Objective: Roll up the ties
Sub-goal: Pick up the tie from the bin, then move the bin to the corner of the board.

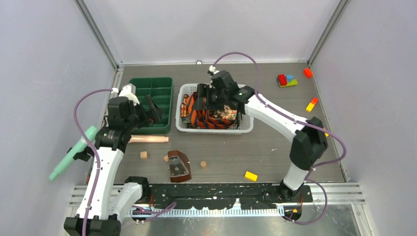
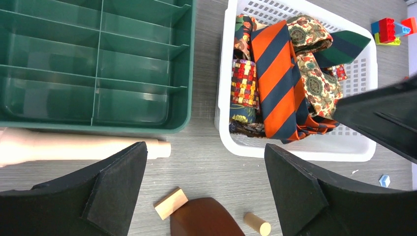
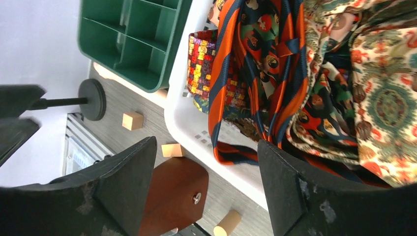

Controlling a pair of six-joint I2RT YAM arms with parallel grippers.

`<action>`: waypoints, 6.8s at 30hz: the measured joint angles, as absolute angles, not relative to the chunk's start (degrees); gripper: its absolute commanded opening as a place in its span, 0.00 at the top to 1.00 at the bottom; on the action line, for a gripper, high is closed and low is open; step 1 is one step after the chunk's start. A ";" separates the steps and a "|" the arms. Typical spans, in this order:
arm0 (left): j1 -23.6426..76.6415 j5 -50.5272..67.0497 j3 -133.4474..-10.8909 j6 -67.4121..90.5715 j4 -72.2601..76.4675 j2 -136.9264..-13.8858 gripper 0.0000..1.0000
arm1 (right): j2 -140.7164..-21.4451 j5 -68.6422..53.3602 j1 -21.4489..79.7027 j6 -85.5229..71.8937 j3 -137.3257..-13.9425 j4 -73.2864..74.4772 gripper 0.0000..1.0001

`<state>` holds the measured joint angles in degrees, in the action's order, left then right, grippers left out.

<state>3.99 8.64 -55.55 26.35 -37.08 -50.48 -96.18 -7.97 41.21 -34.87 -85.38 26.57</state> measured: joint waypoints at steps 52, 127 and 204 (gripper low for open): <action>3.99 6.61 -51.05 22.02 -41.47 -43.51 0.10 | -105.14 -7.38 42.04 -31.55 -103.81 22.61 1.00; 33.71 31.70 -58.37 25.98 1.32 -47.05 0.00 | -77.34 -20.05 44.31 -37.06 -108.86 44.42 1.00; 38.98 26.94 -56.38 23.05 3.77 -53.23 1.00 | -78.24 -4.16 44.73 -34.00 -110.26 43.97 0.33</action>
